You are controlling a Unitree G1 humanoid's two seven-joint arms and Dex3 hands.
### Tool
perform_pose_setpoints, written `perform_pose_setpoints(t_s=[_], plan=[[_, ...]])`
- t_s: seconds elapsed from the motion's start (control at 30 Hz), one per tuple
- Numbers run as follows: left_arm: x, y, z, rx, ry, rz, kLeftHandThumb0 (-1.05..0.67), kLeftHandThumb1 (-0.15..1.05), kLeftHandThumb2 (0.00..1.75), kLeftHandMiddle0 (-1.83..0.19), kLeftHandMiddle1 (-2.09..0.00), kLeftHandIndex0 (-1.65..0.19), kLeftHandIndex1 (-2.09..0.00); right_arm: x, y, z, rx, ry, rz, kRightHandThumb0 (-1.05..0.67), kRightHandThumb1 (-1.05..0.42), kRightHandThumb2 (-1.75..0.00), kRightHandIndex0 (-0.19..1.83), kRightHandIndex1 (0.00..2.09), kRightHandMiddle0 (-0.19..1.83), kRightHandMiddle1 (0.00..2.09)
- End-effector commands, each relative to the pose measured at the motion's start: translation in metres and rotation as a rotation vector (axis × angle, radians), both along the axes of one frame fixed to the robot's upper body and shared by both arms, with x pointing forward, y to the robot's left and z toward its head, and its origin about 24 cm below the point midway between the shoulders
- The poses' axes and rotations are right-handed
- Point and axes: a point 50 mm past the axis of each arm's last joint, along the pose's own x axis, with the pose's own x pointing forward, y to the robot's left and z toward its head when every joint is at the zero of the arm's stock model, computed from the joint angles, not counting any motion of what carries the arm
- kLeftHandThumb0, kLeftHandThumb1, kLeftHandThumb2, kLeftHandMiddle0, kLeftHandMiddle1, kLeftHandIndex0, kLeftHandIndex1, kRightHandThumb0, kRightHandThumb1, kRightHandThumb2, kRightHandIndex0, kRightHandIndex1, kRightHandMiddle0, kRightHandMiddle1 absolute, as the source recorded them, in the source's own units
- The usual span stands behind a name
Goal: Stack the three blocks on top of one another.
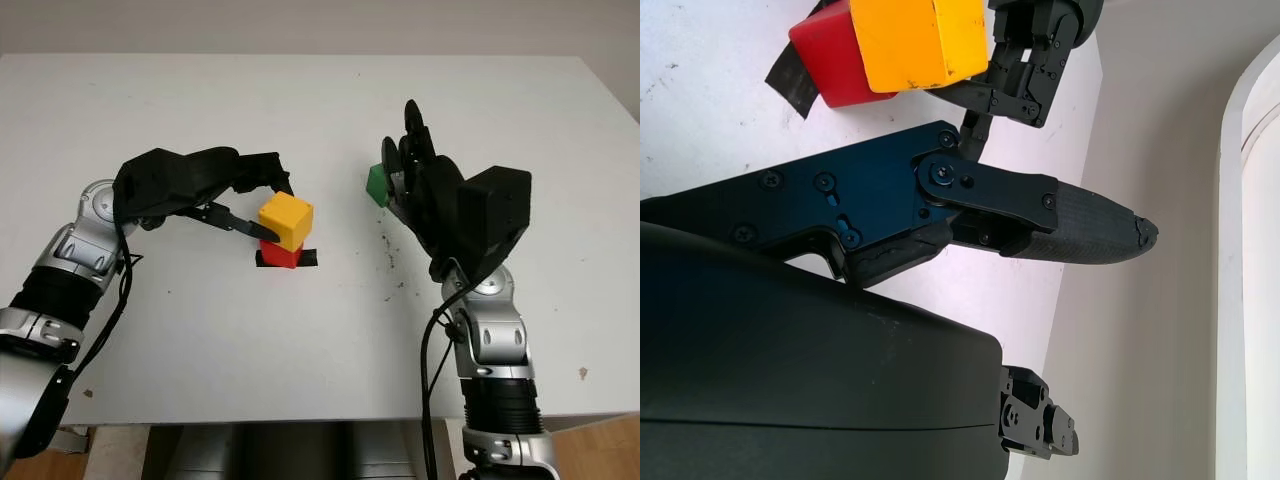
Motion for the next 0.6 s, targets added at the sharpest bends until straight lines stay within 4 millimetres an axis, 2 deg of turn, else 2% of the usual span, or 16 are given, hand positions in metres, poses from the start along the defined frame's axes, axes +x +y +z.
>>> perform_pose_setpoints(t_s=[0.0,0.57], plan=[[0.0006,0.0030,0.0033,0.025,-0.009,0.004,-0.50,0.98,0.05,-0.15,-0.06,-0.28,-1.62,-0.0019,0.0005,0.0010,0.002,-0.010,0.000,-0.74,-1.05,-0.64,-0.19,0.00,-0.19,0.00],[0.0004,0.0080,0.0041,0.035,-0.026,0.030,-0.50,0.99,0.06,-0.14,-0.05,-0.21,-1.65,-0.0022,0.0016,0.0013,0.009,-0.011,0.001,-0.74,-1.05,-0.63,-0.19,0.00,-0.19,0.00]])
